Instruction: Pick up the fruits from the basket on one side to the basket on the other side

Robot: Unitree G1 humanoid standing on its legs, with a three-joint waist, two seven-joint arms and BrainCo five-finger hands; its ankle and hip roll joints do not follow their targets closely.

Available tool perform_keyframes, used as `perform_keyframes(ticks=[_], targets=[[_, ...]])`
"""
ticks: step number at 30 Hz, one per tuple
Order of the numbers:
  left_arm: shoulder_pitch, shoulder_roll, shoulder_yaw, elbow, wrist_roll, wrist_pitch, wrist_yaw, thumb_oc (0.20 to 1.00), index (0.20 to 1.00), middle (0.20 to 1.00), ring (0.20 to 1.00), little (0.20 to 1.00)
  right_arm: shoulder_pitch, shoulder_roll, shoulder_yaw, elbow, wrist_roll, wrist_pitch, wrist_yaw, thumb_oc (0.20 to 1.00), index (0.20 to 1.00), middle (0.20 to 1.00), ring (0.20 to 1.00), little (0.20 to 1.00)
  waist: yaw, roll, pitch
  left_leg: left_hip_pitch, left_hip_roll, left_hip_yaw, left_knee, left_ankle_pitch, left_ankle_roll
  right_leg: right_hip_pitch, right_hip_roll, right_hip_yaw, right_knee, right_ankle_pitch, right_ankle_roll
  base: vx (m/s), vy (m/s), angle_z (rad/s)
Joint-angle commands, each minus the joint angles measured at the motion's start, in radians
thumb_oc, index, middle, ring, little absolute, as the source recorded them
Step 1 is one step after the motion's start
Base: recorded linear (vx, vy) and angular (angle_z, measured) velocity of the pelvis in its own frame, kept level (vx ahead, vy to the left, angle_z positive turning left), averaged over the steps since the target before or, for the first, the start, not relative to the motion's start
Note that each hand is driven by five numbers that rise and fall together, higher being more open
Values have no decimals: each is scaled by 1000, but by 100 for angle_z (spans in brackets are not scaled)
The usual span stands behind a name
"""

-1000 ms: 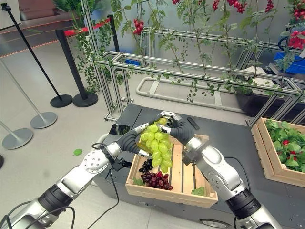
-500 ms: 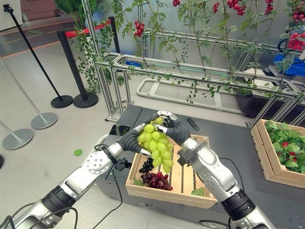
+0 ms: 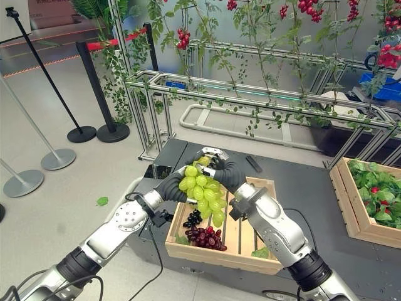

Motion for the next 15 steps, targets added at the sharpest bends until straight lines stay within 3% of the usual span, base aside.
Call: perform_keyframes(ticks=[1,15], targets=[[-66,-42,23,40,-51,-36,17,200,200,200,200,200,-74,73,38,-146,41,-81,23,200,200,200,200,200,-19,-35,-24,-76,-36,-28,108,-78,56,1,-10,-48,111,-117,40,0,0,0],[-6,-2,68,11,-73,-47,18,200,200,200,200,200,-81,92,50,-137,42,-91,17,200,200,200,200,200,-16,-33,-25,-74,-39,-28,100,-74,56,-4,-11,-47,109,-115,38,0,0,0]])
